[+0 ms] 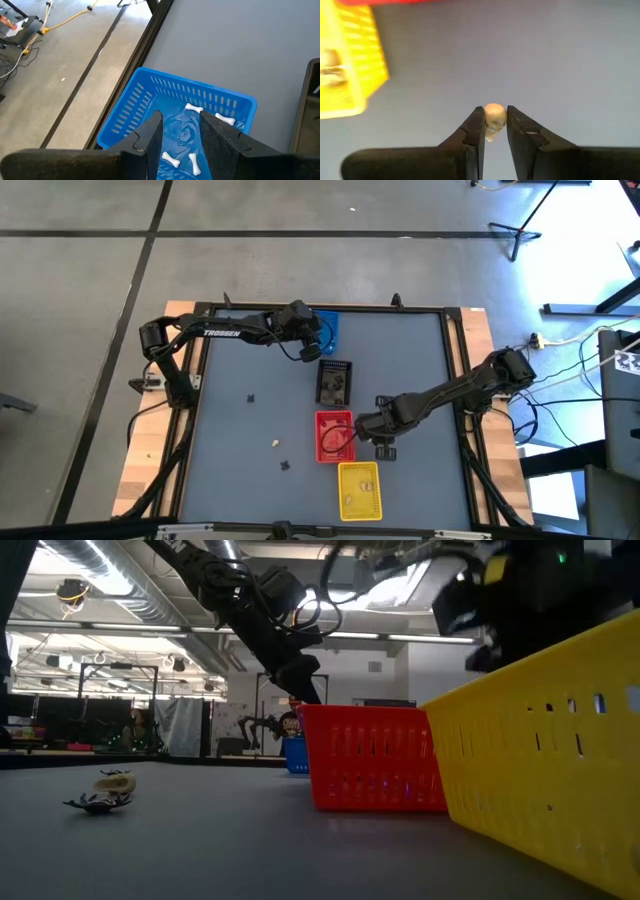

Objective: Sort Halloween decoration
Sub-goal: Put the brown skull toy into the yellow bin

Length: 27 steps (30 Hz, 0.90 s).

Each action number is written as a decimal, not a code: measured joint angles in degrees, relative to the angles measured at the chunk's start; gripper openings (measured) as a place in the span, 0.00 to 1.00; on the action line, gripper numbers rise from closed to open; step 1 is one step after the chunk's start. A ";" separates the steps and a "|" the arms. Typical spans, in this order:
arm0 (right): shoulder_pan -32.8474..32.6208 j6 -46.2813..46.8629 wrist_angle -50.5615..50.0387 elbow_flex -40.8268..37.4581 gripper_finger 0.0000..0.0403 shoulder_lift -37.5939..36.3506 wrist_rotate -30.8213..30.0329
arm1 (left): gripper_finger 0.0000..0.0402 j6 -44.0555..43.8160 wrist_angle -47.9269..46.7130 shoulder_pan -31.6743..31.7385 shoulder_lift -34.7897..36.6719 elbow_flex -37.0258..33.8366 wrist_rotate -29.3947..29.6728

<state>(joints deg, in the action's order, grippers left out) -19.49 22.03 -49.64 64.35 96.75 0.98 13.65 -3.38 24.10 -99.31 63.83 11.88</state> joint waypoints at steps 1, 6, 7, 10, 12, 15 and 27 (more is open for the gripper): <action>-0.02 0.01 -1.37 1.23 0.16 0.00 0.43 | 0.30 0.00 0.00 0.00 0.00 0.00 0.00; -0.07 0.02 -0.59 5.76 0.16 -0.04 6.68 | 0.30 0.00 -0.01 0.00 0.00 0.00 0.02; -0.07 0.09 0.32 6.32 0.16 -0.04 8.04 | 0.30 0.00 -0.02 0.00 0.00 0.00 0.00; -0.87 0.78 4.93 7.04 0.16 -0.07 11.65 | 0.30 0.00 -0.01 0.00 0.00 0.00 0.01; -1.91 0.91 8.45 7.02 0.16 -0.07 13.18 | 0.30 0.00 -0.02 0.00 0.00 0.00 0.00; -4.04 0.85 13.01 7.02 0.16 -0.07 14.72 | 0.30 0.00 -0.02 0.00 0.00 0.00 0.00; -10.68 0.66 18.31 7.02 0.16 -0.09 14.68 | 0.30 0.43 -0.02 0.00 0.00 0.00 0.01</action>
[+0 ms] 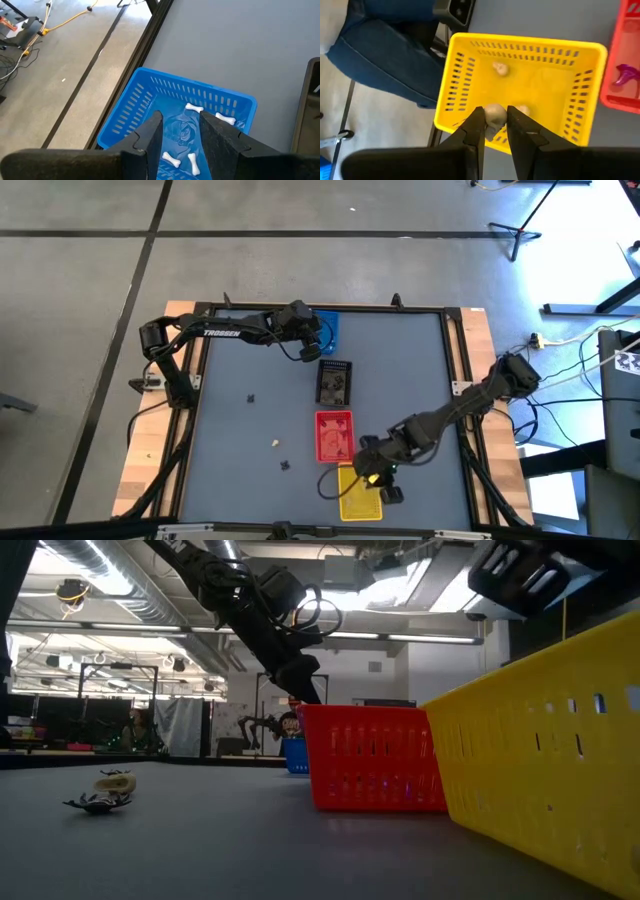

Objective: Sort Halloween decoration
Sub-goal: Put the brown skull toy into the yellow bin, then put the black spider toy into the black bin

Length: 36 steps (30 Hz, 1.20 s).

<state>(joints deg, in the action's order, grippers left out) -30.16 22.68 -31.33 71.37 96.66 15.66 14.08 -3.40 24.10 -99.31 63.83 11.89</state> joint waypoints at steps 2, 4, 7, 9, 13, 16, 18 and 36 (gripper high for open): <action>-0.10 -0.01 -0.02 0.00 0.16 0.01 0.02 | 0.30 0.00 0.02 0.00 0.00 0.00 0.01; 0.00 0.27 -0.02 0.00 0.16 0.00 -0.01 | 0.30 -0.01 0.00 0.00 0.00 0.00 0.01; 0.23 0.97 -0.07 0.00 0.16 0.00 -0.13 | 0.30 0.01 0.00 0.00 0.00 0.00 0.01; 0.19 0.98 -0.05 0.00 0.16 0.00 -0.12 | 0.30 0.01 0.00 0.00 0.00 0.00 0.01; 0.12 1.06 -0.12 0.00 0.16 0.00 -0.09 | 0.30 0.05 0.02 0.00 0.00 0.00 0.01; 0.14 1.08 -0.17 0.00 0.17 0.00 -0.07 | 0.30 0.05 0.02 0.02 0.00 0.00 1.13; 0.14 1.09 -0.17 0.00 0.20 0.00 -0.09 | 0.30 0.05 0.02 0.02 0.00 0.00 1.65; 0.18 1.07 -0.74 0.04 0.51 -0.03 -5.62 | 0.30 -0.05 -10.59 -2.92 7.73 0.00 -1.31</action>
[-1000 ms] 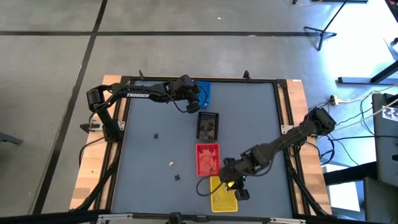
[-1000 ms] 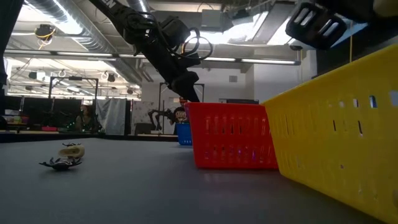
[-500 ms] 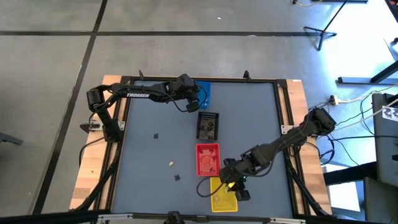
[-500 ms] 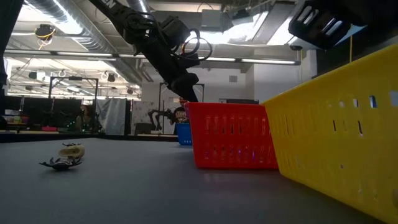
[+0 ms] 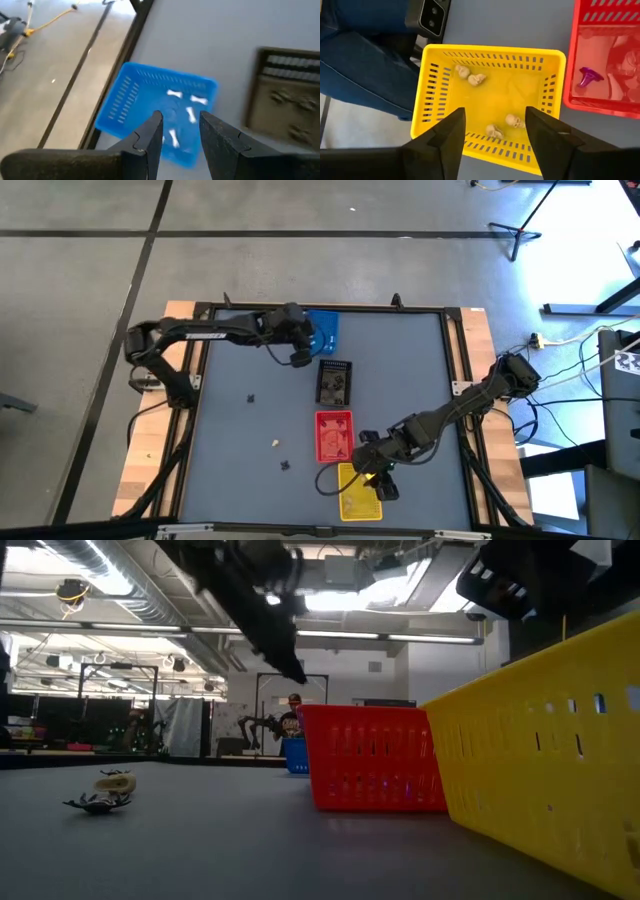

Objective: Sort Halloween decoration
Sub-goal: Put the black spider toy into the black bin

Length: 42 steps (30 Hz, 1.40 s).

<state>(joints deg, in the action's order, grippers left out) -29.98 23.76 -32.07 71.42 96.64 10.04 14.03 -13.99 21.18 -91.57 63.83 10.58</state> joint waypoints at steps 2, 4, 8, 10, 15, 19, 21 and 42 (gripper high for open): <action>0.01 -0.01 -0.32 0.02 0.50 -0.02 -0.11 | 0.30 -0.06 -3.34 -1.42 2.74 0.00 -0.33; 0.11 -0.01 -1.43 0.02 0.49 -0.02 -0.13 | 0.30 -0.58 -8.32 -2.85 5.60 0.00 -1.35; 0.49 -0.01 -2.60 0.01 0.49 -0.02 -0.26 | 0.30 -5.34 -15.48 -6.29 10.30 0.00 -1.46; 0.52 -0.07 -2.66 0.02 0.49 -0.02 -1.16 | 0.30 -8.44 -18.34 -8.01 12.20 0.00 -1.82; 0.52 -0.25 -2.89 0.02 0.49 -0.02 -3.01 | 0.30 -17.59 -26.36 -12.90 13.88 0.00 -7.09; 0.50 -0.25 -3.03 0.02 0.49 -0.02 -3.08 | 0.30 -24.17 -31.33 -17.41 13.84 0.00 -9.28; 0.50 -0.25 -3.18 0.01 0.49 -0.02 -3.09 | 0.30 -26.85 -32.56 -19.79 13.63 0.00 -9.17; 0.48 -0.27 -2.80 0.01 0.49 -0.02 -3.21 | 0.30 -19.19 -20.58 -41.86 11.61 0.00 -8.16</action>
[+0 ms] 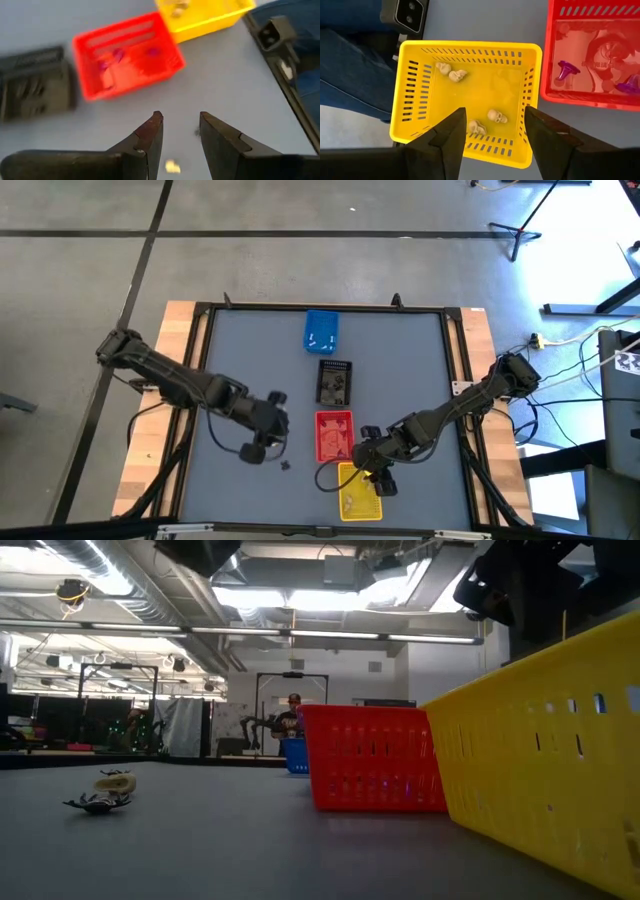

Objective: Sort Halloween decoration
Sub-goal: Put the black spider toy into the black bin

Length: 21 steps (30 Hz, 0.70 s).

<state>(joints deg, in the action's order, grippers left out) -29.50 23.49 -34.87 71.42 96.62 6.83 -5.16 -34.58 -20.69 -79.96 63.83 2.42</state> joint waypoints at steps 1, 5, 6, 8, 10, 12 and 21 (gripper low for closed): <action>0.00 0.00 0.30 -0.01 0.49 0.00 0.00 | 0.30 1.83 1.11 -0.81 -0.64 0.00 -0.11; -0.04 0.00 0.82 -0.01 0.49 0.00 -0.02 | 0.30 5.26 5.14 -3.27 -4.15 0.00 -0.60; -0.05 0.00 0.83 -0.01 0.49 0.00 -0.02 | 0.30 5.87 5.29 -3.83 -5.15 0.00 -0.62; -0.07 0.00 0.87 -0.01 0.49 0.00 0.00 | 0.30 7.80 6.08 -4.67 -7.08 0.00 -0.61; -0.07 0.00 0.87 -0.01 0.49 0.00 -0.02 | 0.30 10.31 5.99 -5.49 -9.00 0.00 -0.62; -0.06 0.00 0.92 -0.01 0.49 0.00 -0.02 | 0.30 12.83 6.10 -6.09 -10.99 0.00 -0.64; -0.07 0.00 0.94 -0.01 0.49 0.00 0.00 | 0.30 24.47 6.06 -6.86 -18.81 0.00 -3.71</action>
<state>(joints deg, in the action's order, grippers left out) -29.56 23.49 -33.93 71.42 96.62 6.83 19.31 -28.51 -27.55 -98.77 63.83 -1.29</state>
